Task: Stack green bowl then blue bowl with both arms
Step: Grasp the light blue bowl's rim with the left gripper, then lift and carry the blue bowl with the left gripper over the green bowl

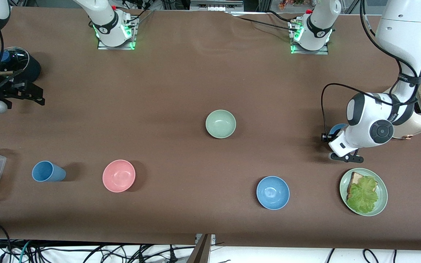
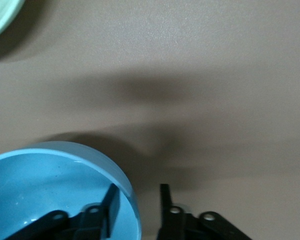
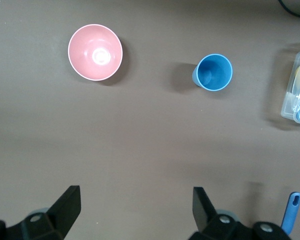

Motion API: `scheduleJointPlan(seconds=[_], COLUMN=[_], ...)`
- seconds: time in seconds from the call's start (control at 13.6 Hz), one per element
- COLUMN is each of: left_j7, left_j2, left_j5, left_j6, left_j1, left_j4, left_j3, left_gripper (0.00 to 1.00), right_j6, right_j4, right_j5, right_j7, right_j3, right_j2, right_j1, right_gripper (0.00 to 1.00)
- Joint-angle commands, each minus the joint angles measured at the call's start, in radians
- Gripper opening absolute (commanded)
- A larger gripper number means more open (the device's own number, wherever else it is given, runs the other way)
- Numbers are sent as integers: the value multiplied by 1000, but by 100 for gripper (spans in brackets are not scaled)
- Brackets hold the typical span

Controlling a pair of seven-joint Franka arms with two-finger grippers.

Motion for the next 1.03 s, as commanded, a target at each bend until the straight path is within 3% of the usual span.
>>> scheduleJointPlan(seconds=[0.0, 0.44, 0.74, 0.96], left_j7=[8, -12, -176, -288], left_j2=[-51, -75, -62, -60], left_j5=[21, 19, 19, 10], left_j6=[-1, -170, -378, -388], left_j1=[0, -51, -245, -405], left_j4=[-22, 107, 327, 369], left_j3=[-4, -15, -13, -13], left_gripper=[0, 0, 0, 0], right_j6=[-7, -7, -5, -5], right_j4=[3, 3, 3, 3], right_j5=[-11, -13, -16, -16], right_j7=[-7, -10, -8, -8], right_j3=[10, 10, 10, 10], right_j2=[-2, -2, -2, -1], right_j1=[-11, -16, -13, -14], right_gripper=[99, 99, 99, 99])
